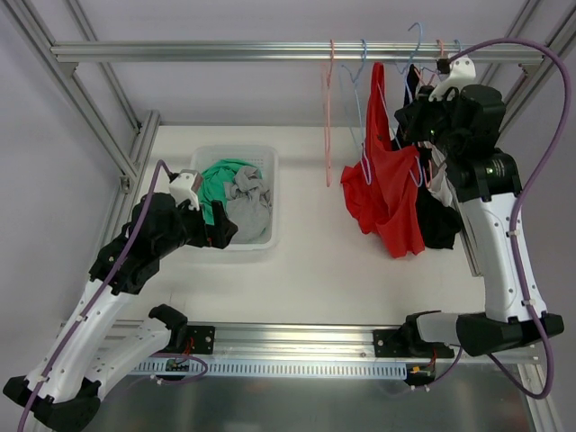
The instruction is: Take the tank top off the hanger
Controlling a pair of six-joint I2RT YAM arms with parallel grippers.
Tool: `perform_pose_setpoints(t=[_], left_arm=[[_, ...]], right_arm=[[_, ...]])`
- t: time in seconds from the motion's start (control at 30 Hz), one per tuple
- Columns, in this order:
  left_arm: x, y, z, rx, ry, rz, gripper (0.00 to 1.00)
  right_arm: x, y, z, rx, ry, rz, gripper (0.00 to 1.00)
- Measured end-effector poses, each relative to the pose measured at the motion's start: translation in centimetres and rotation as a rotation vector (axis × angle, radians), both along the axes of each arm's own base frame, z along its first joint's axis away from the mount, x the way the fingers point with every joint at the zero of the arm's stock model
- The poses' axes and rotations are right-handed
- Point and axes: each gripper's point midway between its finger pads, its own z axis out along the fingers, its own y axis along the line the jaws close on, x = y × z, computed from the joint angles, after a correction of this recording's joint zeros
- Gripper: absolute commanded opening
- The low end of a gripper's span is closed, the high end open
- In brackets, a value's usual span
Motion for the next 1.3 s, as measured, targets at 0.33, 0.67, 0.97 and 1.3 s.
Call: perform_pose_setpoints(t=[0.33, 0.67, 0.97, 1.3], left_arm=[[-0.5, -0.3, 1.0, -0.034, -0.034, -0.028, 0.99], [-0.7, -4.6, 9.6, -0.182, -0.171, -0.217, 0.99], [-3.6, -19.3, 20.5, -0.254, -0.409, -0.636, 0.99], [0.0, -33.9, 21.3, -0.258, -0.491, -0.809, 0.90]], right_arm=[[-5.1, -0.8, 1.6, 0.041, -0.103, 0.010, 0.00], [-14.5, -2.5, 0.0, 0.104, -0.151, 0.009, 0.00], [-26.1, -5.0, 1.0, 0.116, -0.167, 0.005, 0.00], [-32.8, -5.4, 0.9, 0.130, -0.130, 0.055, 0.00]])
